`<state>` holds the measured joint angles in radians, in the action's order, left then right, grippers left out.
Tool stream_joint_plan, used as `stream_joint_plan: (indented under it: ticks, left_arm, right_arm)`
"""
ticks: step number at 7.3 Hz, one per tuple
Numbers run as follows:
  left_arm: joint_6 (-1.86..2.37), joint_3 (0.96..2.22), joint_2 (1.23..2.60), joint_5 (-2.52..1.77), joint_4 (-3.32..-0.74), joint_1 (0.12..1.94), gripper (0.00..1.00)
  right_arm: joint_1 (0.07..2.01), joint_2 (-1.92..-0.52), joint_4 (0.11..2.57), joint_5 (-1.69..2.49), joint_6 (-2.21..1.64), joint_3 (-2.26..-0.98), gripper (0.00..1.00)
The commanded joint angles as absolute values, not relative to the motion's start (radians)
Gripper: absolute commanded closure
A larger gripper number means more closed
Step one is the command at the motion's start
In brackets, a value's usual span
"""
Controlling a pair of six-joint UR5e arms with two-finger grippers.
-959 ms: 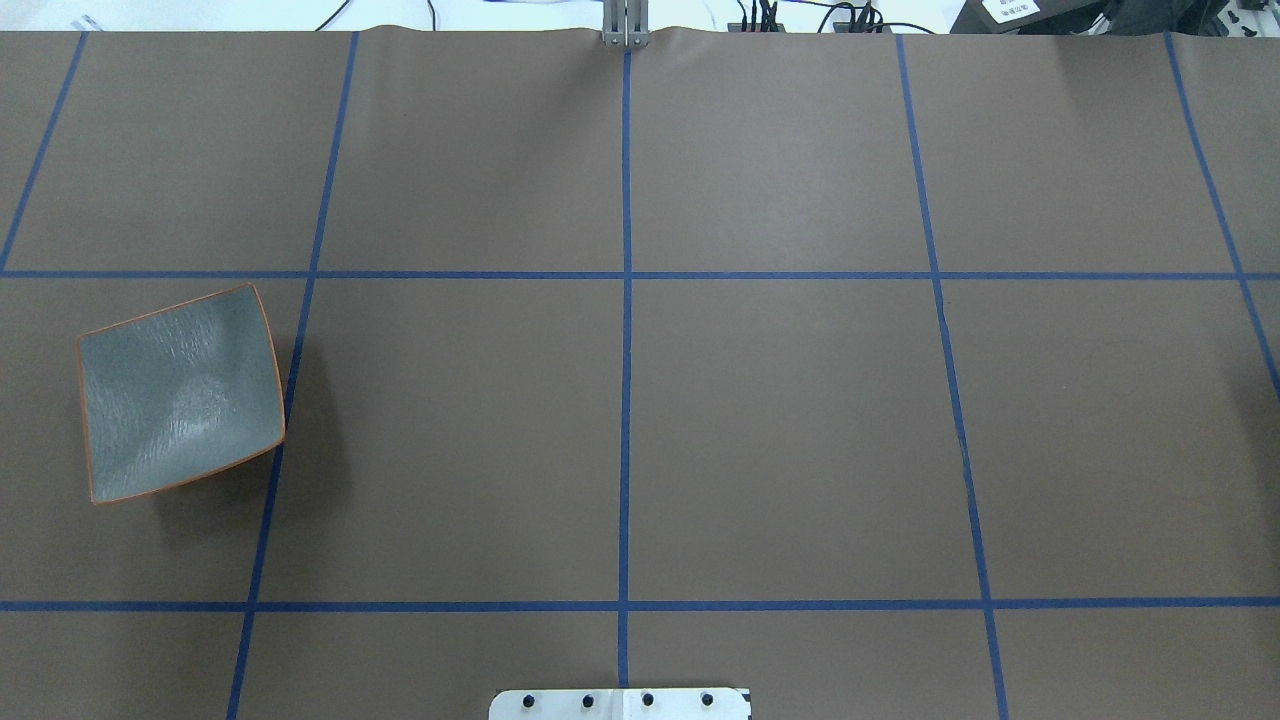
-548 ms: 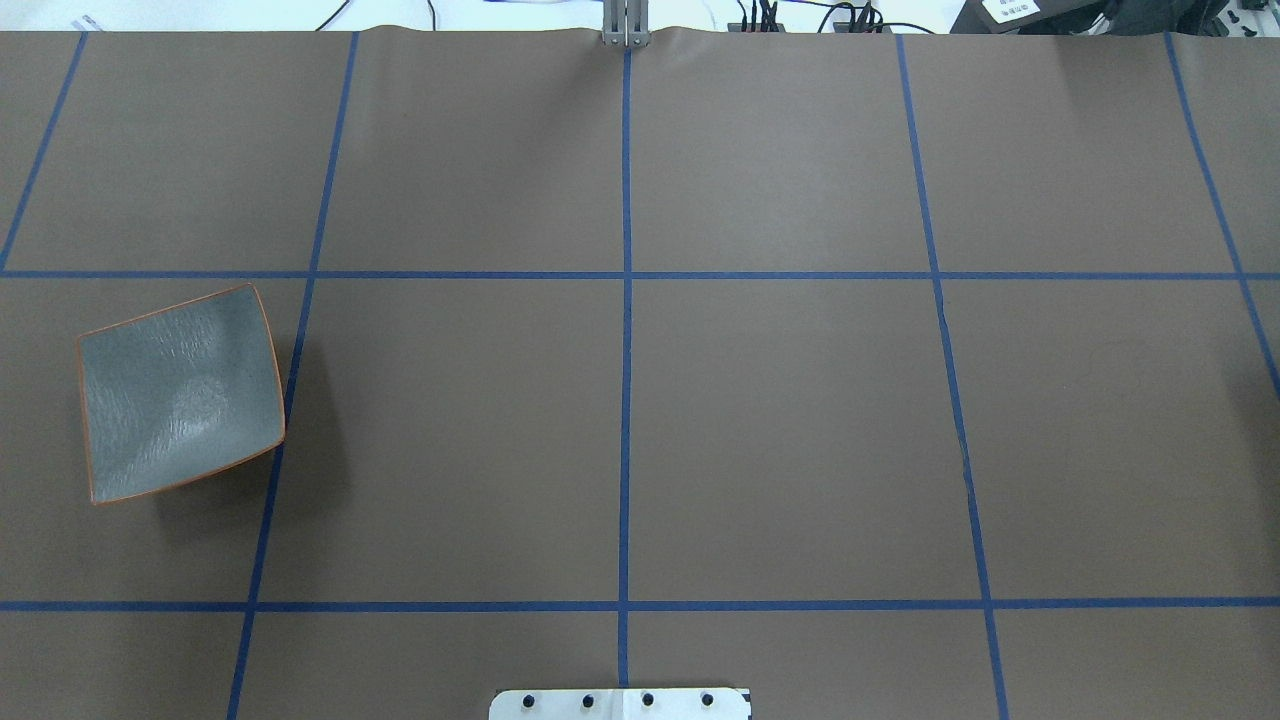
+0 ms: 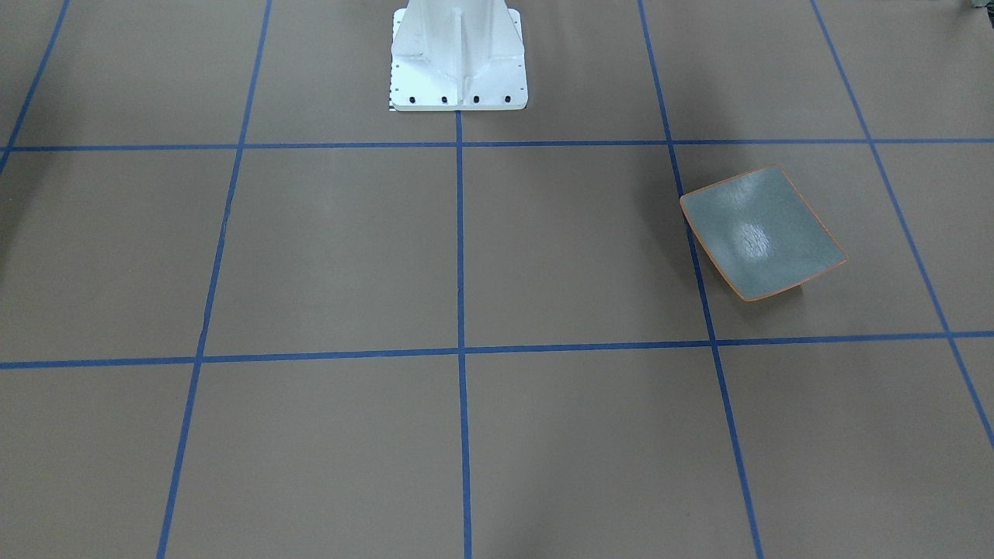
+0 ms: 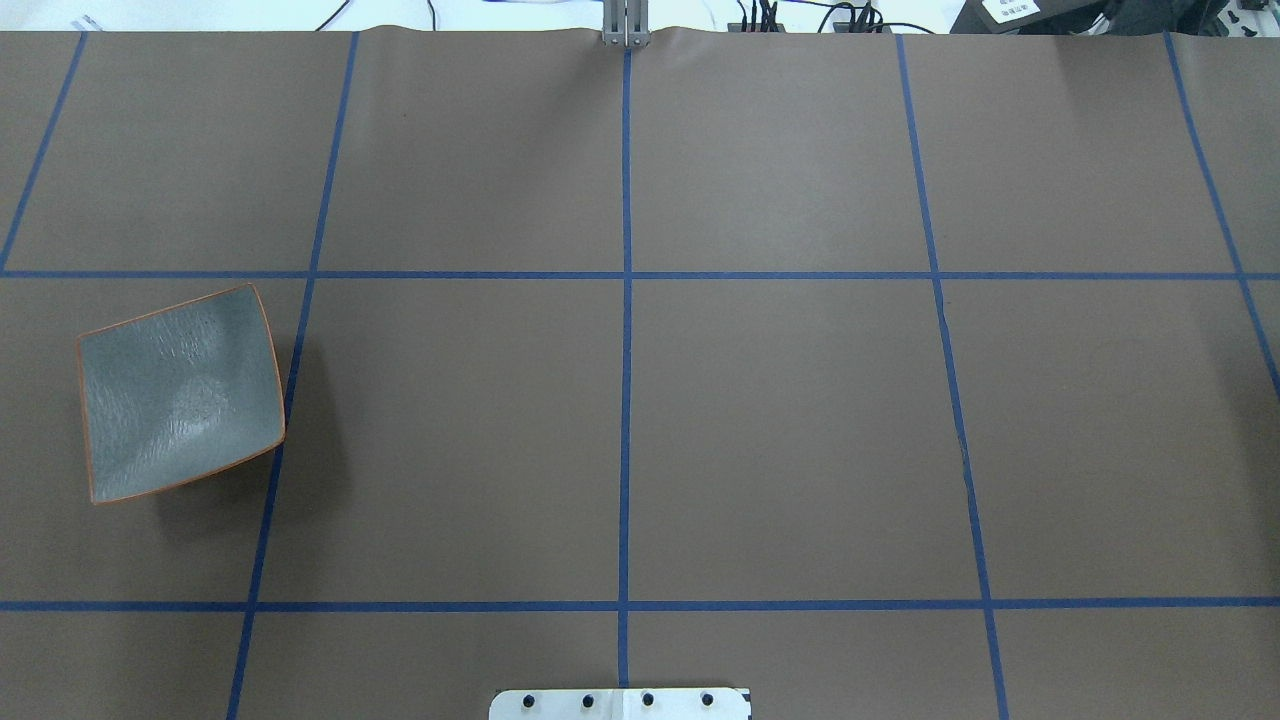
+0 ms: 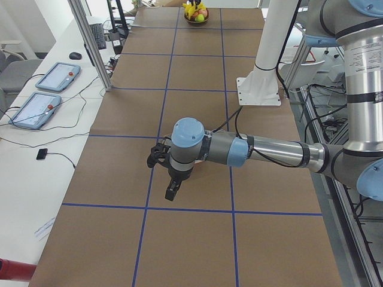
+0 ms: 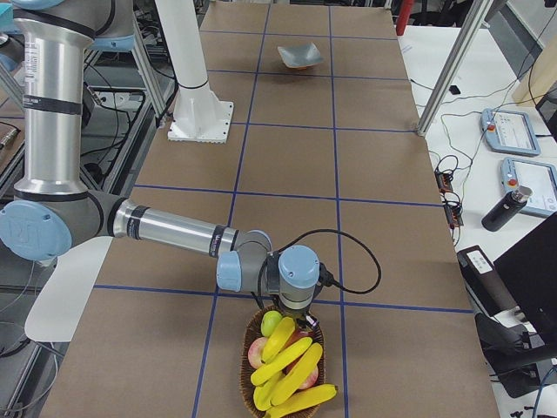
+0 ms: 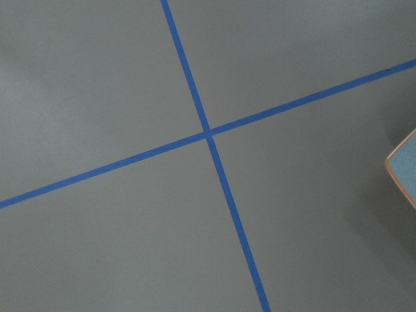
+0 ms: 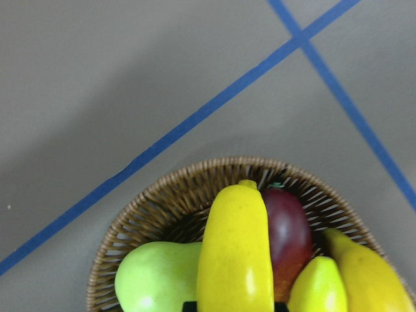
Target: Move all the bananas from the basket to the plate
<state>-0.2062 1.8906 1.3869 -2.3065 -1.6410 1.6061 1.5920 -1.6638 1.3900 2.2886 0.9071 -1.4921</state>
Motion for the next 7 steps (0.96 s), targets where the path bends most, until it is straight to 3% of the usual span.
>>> stream_joint_plan:
  ticks: [1,4,7]
  left_arm:
    - [-0.206,1.89,1.387,-2.306,-1.641,1.606,0.0]
    - [-0.206,1.899,1.39,-2.307,-1.641,1.606,0.0]
    - [-0.203,1.902,1.408,-2.307,-1.641,1.606,0.0]
  right_arm:
    - [1.629,-1.564,1.483,2.287,0.878,-1.505,1.0]
    - [1.608,-1.416,1.494,2.298,0.541,-1.528,1.0]
    - [1.475,-1.336,1.493,2.324,0.061,-1.667,1.0]
